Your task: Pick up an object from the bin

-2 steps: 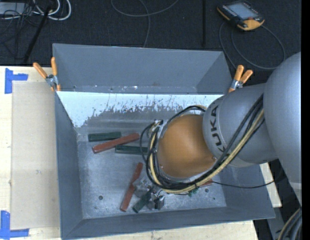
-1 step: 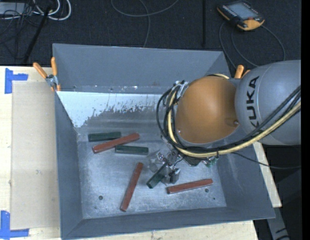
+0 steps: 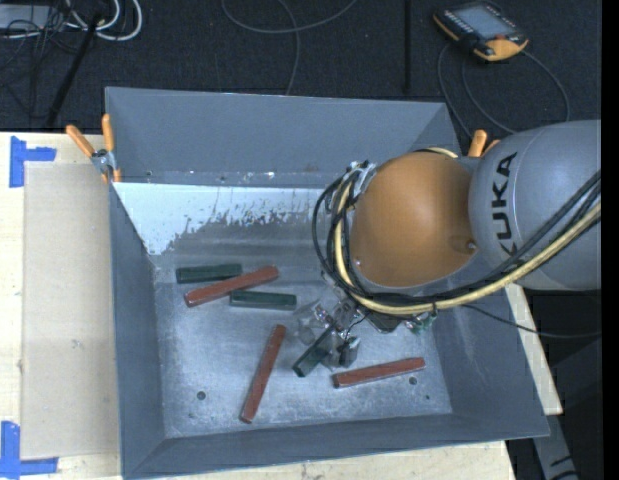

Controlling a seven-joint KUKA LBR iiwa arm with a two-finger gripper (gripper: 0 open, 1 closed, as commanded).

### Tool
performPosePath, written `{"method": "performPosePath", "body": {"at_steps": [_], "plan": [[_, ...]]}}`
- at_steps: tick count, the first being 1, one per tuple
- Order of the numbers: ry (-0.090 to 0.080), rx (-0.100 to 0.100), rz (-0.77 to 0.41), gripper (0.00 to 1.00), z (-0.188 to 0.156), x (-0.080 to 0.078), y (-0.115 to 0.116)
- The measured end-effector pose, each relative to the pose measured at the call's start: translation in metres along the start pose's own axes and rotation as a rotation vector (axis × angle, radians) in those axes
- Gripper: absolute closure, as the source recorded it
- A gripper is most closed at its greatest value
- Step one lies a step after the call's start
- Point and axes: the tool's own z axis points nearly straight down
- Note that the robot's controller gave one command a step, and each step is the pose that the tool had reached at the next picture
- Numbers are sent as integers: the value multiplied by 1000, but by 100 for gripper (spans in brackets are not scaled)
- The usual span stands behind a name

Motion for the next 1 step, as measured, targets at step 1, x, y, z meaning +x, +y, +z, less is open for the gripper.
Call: {"method": "performPosePath", "body": {"at_steps": [1], "plan": [[8, -5, -9, 100, -42, 15, 13]]}}
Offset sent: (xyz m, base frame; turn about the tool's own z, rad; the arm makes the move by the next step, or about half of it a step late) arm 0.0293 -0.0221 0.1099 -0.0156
